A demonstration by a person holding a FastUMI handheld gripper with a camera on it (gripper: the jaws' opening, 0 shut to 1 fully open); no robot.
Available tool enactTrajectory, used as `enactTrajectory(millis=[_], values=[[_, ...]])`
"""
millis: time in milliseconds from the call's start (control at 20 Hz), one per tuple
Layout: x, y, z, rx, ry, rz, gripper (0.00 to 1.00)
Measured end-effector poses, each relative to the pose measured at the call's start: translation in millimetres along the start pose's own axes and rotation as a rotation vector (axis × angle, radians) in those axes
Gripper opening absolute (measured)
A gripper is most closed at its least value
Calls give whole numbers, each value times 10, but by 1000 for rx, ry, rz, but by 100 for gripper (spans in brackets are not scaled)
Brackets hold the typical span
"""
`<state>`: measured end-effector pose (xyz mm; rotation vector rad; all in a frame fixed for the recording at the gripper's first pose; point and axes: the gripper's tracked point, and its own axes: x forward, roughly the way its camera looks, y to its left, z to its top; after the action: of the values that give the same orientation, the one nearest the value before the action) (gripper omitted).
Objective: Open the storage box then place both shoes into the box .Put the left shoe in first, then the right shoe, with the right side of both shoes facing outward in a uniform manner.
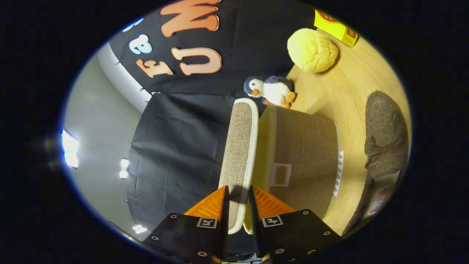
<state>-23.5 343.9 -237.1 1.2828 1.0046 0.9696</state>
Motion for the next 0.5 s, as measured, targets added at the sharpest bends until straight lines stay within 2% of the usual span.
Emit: enactTrajectory(millis=[250, 500], values=[[248, 480, -80, -10, 3, 67, 28], [519, 995, -233, -94, 18, 101, 28]])
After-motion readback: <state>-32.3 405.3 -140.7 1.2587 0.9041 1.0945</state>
